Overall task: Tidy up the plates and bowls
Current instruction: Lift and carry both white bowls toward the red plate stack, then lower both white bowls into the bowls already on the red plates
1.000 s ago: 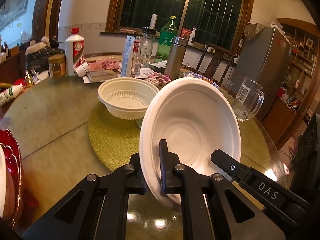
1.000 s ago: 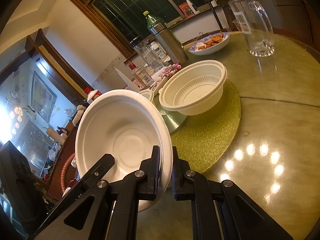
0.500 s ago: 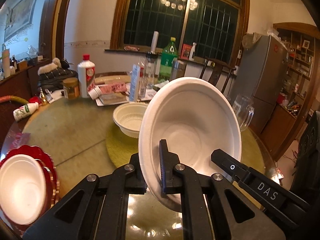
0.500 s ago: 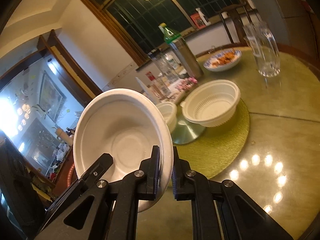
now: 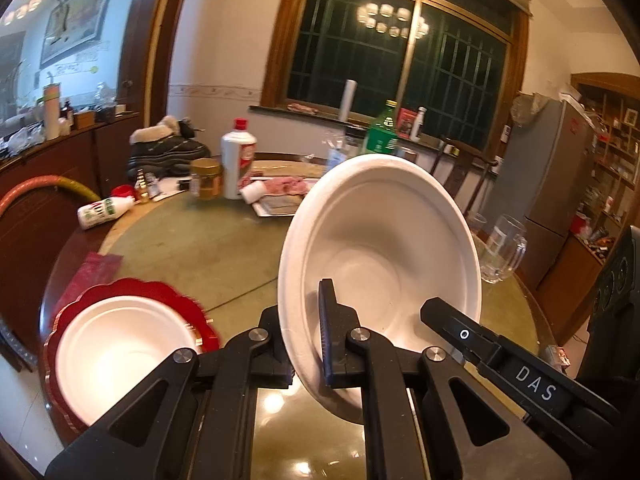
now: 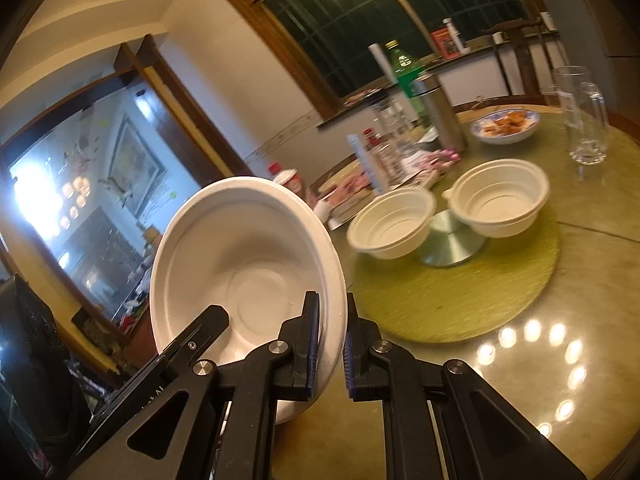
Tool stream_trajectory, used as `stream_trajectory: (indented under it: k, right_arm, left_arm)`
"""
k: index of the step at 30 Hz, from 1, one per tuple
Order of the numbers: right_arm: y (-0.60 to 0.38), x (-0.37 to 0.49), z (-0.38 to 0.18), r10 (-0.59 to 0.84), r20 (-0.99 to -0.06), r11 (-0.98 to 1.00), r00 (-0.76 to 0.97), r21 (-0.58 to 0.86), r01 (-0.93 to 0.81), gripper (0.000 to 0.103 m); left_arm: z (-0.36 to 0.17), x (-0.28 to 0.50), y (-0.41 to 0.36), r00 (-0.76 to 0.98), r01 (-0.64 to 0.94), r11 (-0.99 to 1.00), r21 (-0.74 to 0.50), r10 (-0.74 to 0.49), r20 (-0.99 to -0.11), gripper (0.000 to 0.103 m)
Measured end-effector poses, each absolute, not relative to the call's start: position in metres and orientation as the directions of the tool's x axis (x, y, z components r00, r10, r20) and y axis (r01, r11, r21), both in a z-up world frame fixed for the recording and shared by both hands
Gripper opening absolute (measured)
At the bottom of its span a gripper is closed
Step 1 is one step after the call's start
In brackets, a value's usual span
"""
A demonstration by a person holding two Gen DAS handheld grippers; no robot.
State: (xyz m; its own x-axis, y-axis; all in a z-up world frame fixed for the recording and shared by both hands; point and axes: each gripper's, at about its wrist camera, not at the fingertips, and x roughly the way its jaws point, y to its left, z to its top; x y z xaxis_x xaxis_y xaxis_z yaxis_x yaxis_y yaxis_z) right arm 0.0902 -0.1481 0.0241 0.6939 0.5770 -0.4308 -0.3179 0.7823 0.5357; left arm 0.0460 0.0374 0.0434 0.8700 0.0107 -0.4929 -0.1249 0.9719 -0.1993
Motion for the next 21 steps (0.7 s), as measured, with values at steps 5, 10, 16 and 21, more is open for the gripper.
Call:
stream_trajectory:
  k: [5, 10, 16, 21]
  right_arm:
    - [-0.119, 0.086, 0.021, 0.613, -0.444, 0.766, 0.653, 0.535, -0.355, 0.01]
    - [-0.087, 0.08, 0.02, 0.662, -0.453, 0.737, 0.597, 0.54, -0.407, 0.01]
    - [-0.043, 0.071, 0.02, 0.715, -0.461, 0.697, 0.526, 0.535, -0.478, 0.01]
    - [-0.012, 0.067, 0.013, 0.731, -0.496, 0.682, 0.468, 0.527, -0.506, 0.01]
  left_arm:
    - [0.04, 0.033, 0.062, 0.86, -0.166, 0.964, -0.207, 0.039, -0.509, 0.007]
    - [0.041, 0.013, 0.087, 0.855, -0.229, 0.954, -0.195, 0.102, -0.508, 0.008]
    - [0.042, -0.006, 0.12, 0.845, -0.294, 0.932, -0.212, 0.15, -0.513, 0.008]
    - [0.032, -0.013, 0.142, 0.827, -0.334, 0.915, -0.226, 0.169, -0.537, 0.008]
